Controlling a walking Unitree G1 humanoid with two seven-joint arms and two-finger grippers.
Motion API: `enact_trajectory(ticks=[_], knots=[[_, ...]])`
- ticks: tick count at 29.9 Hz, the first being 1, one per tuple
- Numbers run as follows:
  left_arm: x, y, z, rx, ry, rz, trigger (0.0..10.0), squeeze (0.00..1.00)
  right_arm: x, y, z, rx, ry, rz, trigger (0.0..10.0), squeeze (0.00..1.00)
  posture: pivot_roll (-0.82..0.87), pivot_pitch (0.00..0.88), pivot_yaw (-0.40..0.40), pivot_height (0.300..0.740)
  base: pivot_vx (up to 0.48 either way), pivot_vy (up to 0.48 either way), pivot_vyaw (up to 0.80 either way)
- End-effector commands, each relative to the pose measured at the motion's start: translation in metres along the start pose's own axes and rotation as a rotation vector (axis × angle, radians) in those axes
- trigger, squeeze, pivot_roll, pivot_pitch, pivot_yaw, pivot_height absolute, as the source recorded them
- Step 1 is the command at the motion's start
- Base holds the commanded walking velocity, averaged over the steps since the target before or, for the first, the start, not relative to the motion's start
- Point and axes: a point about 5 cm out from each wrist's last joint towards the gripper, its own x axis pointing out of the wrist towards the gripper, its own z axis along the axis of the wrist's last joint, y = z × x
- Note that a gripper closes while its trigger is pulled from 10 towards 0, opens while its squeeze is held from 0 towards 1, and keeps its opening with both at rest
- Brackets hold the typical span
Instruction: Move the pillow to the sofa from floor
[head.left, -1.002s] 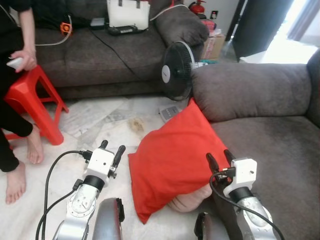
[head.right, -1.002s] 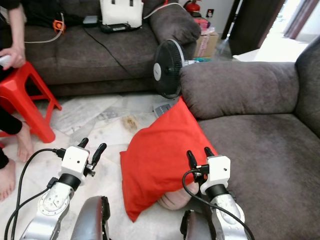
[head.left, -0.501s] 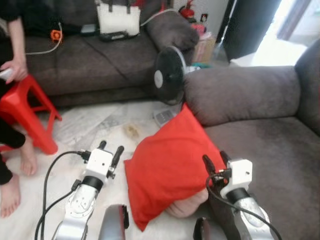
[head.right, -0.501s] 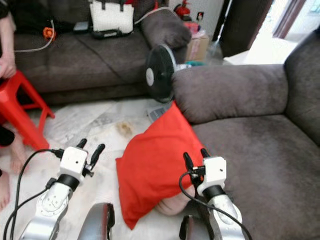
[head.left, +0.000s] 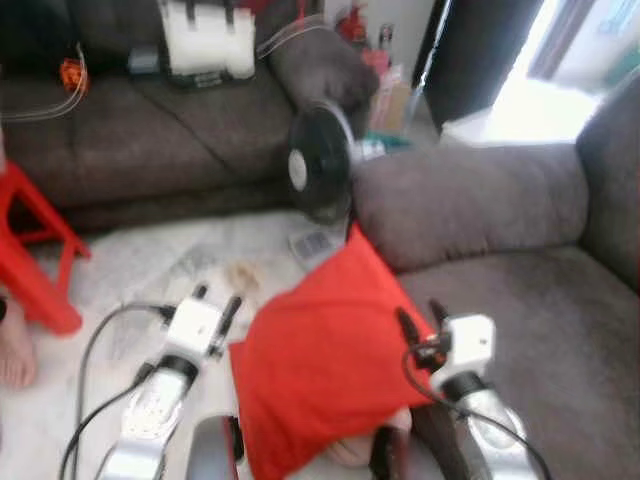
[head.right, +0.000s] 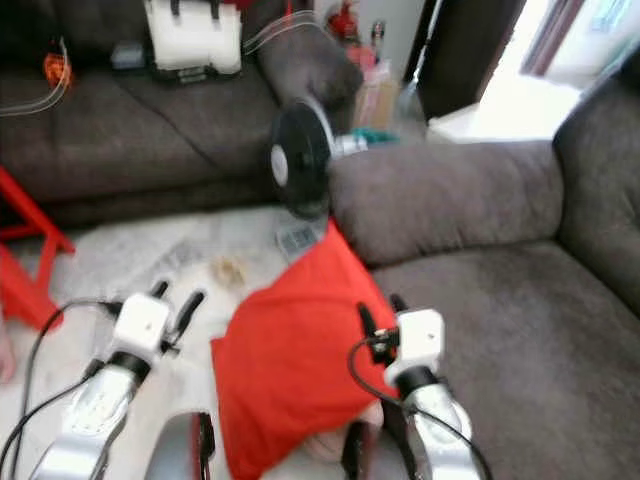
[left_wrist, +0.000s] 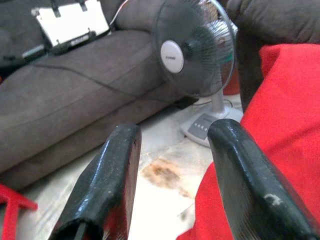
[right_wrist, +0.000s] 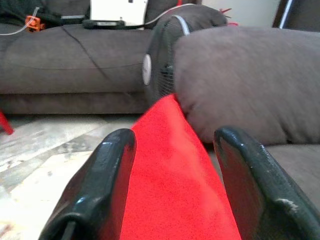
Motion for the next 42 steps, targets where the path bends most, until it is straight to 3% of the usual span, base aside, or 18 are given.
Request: enact_trajectory(ticks=[1, 4, 5, 7, 21, 22, 28, 36, 42], knots=[[-0.001, -0.009, -0.001, -0.024, 0.010, -0.031, 10.0, 0.00, -0.010, -0.010, -0.012, 0.005, 0.065, -0.049, 10.0, 0.00, 0.13, 0.055, -0.075, 0.541, 0.000, 0.000, 0.00], [-0.001, -0.010, -0.002, -0.025, 0.016, -0.034, 10.0, 0.00, -0.009, -0.013, -0.017, 0.023, 0.092, -0.073, 10.0, 0.00, 0.13, 0.056, -0.075, 0.541, 0.000, 0.000, 0.00], [-0.001, -0.010, -0.002, -0.025, 0.018, -0.036, 10.0, 0.00, -0.008, -0.014, -0.018, 0.050, 0.097, -0.087, 10.0, 0.14, 0.13, 0.056, -0.075, 0.541, 0.000, 0.000, 0.00], [-0.001, -0.010, -0.003, -0.027, 0.019, -0.037, 10.0, 0.00, -0.006, -0.016, -0.020, 0.067, 0.117, -0.103, 10.0, 1.00, 0.13, 0.056, -0.075, 0.541, 0.000, 0.000, 0.00], [0.001, -0.014, -0.004, -0.040, 0.029, -0.044, 10.0, 0.00, 0.010, -0.021, -0.026, 0.145, 0.195, -0.139, 10.0, 1.00, 0.14, 0.043, -0.079, 0.541, 0.000, 0.000, 0.00], [0.001, -0.015, -0.005, -0.043, 0.031, -0.049, 10.0, 0.00, 0.011, -0.021, -0.029, 0.169, 0.214, -0.142, 10.0, 0.00, 0.14, 0.042, -0.080, 0.541, 0.000, 0.000, 0.00], [0.001, -0.017, -0.006, -0.046, 0.040, -0.057, 10.0, 0.00, 0.012, -0.019, -0.037, 0.168, 0.282, -0.120, 10.0, 0.00, 0.13, 0.042, -0.081, 0.541, 0.000, 0.000, 0.00], [0.000, -0.018, -0.009, -0.052, 0.056, -0.061, 10.0, 0.00, 0.011, -0.017, -0.043, 0.236, 0.322, -0.110, 10.0, 0.00, 0.14, 0.044, -0.083, 0.541, 0.000, 0.000, 0.00], [0.000, -0.018, -0.009, -0.052, 0.053, -0.057, 10.0, 0.00, 0.012, -0.022, -0.039, 0.250, 0.282, -0.142, 10.0, 0.00, 0.14, 0.046, -0.084, 0.541, 0.000, 0.000, 0.00]])
